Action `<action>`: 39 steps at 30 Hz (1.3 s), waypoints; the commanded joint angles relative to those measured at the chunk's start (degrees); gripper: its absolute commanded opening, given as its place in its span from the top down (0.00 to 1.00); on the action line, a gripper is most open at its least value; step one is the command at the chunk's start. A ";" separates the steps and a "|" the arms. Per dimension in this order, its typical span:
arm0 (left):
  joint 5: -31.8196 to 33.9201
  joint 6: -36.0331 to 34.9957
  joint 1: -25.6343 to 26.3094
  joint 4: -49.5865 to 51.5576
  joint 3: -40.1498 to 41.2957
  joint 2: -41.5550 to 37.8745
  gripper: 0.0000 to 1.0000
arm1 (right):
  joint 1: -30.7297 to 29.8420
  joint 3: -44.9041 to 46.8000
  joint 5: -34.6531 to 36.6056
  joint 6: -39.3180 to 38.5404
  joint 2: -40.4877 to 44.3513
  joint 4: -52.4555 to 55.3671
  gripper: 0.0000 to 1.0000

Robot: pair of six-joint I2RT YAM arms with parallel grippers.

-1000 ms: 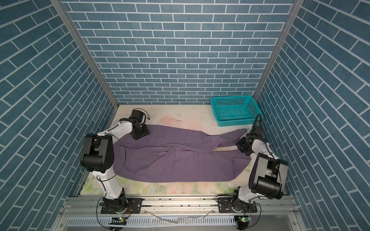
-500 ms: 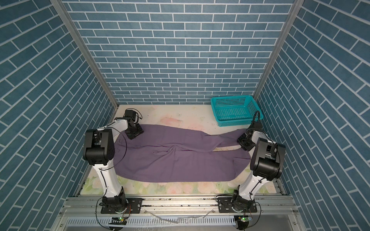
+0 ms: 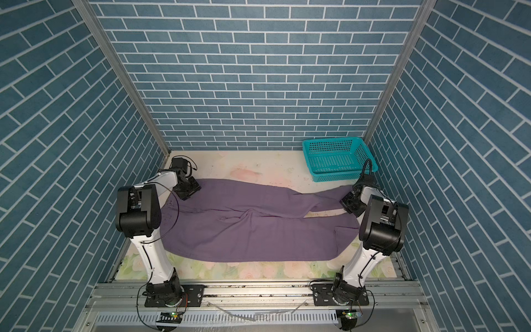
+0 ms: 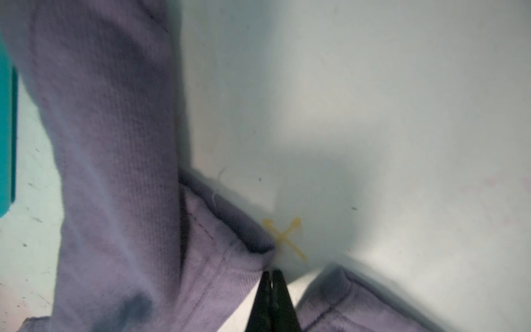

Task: Fold and stack the trousers
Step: Smooth out the trousers at the center of the table.

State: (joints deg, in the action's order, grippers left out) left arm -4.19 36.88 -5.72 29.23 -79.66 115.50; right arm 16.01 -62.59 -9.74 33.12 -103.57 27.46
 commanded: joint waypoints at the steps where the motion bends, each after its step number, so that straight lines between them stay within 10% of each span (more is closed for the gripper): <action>1: 3.31 0.38 -3.31 3.08 3.35 0.96 0.43 | 0.60 -0.80 3.62 -0.52 2.99 3.12 1.00; 11: 4.88 1.38 -9.30 2.65 8.16 -2.64 0.44 | 0.57 0.03 5.08 -2.68 5.57 3.48 1.00; 15: 5.96 1.35 -9.40 2.93 7.77 -2.91 0.44 | -1.38 -2.96 5.08 -5.20 2.61 5.47 0.68; 24: 5.28 1.41 -9.36 2.94 7.91 -3.70 0.45 | -3.34 -8.12 5.26 -5.53 -3.41 5.76 0.54; 32: 3.73 1.62 -9.27 2.17 9.09 -3.90 0.45 | -3.62 -7.35 6.06 -3.96 -3.50 4.25 1.00; 39: 2.76 1.80 -8.90 1.00 11.85 -5.87 0.45 | -0.55 -1.02 8.70 -2.02 5.06 3.19 1.00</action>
State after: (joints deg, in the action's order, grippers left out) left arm -1.98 38.15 -14.24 25.71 -70.63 109.58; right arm 13.82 -66.50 -4.12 28.93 -103.46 30.48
